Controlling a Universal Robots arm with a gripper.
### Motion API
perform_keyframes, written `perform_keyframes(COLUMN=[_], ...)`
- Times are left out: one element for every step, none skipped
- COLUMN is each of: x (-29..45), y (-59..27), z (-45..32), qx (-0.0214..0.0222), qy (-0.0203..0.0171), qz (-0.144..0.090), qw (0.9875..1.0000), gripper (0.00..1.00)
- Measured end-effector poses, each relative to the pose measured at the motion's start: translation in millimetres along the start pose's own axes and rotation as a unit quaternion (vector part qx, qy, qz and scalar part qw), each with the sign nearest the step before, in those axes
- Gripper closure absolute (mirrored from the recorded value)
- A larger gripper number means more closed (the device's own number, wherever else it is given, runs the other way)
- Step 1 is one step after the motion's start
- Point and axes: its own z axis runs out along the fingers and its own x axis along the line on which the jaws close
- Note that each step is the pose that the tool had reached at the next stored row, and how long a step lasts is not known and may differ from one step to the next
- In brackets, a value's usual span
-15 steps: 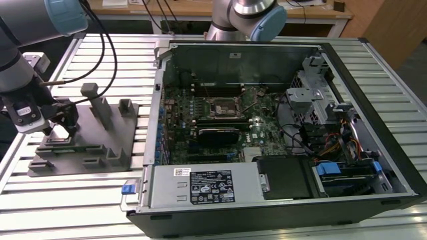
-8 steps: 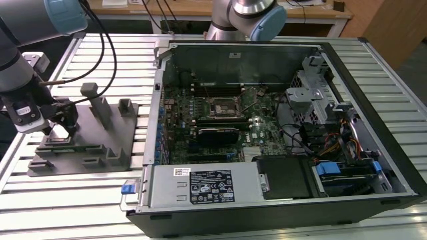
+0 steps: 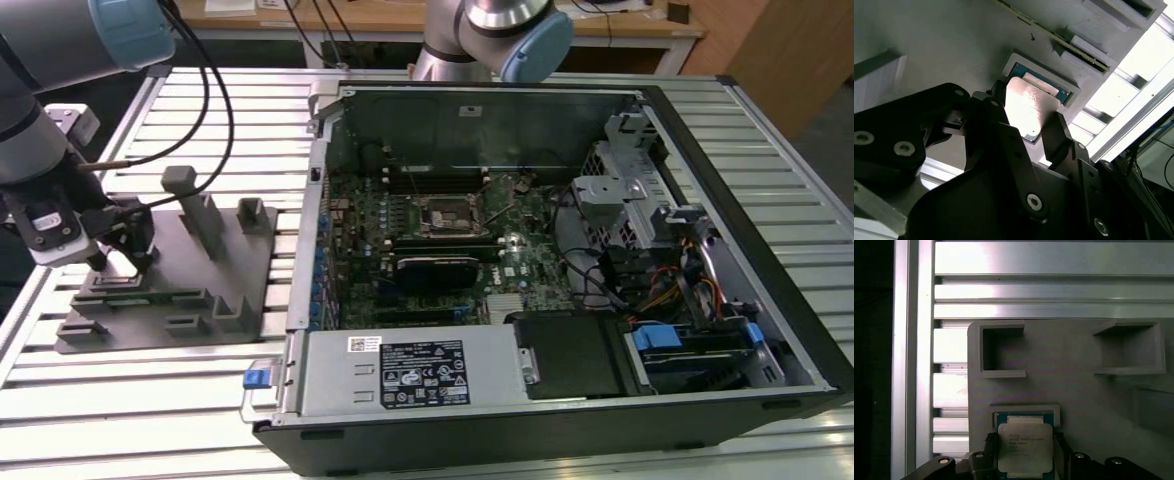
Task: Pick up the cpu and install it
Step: 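Pick up the cpu and move it towards the insertion slot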
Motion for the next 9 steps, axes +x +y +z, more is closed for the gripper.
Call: perform_keyframes(x=[0.1, 0.0, 0.0, 0.0, 0.0, 0.0, 0.0, 0.0, 0.0], y=[0.0, 0.1, 0.1, 0.2, 0.2, 0.3, 0.4, 0.5, 0.5], z=[-0.9, -2.0, -3.2, -4.7, -6.3, -8.2, -10.4, -13.0, -15.3], qx=[0.0, -0.0002, -0.0003, -0.0004, -0.0005, -0.0006, -0.0007, -0.0009, -0.001], qy=[0.0001, 0.0, -0.0001, 0.0, 0.0, 0.0, 0.0, -0.0001, -0.0001], qz=[0.0, 0.0, 0.0, 0.0, 0.0, 0.0, 0.0, 0.0, 0.0], qw=[1.0, 1.0, 1.0, 1.0, 1.0, 1.0, 1.0, 1.0, 1.0], gripper=[0.47, 0.47, 0.47, 0.47, 0.47, 0.47, 0.47, 0.47, 0.47])
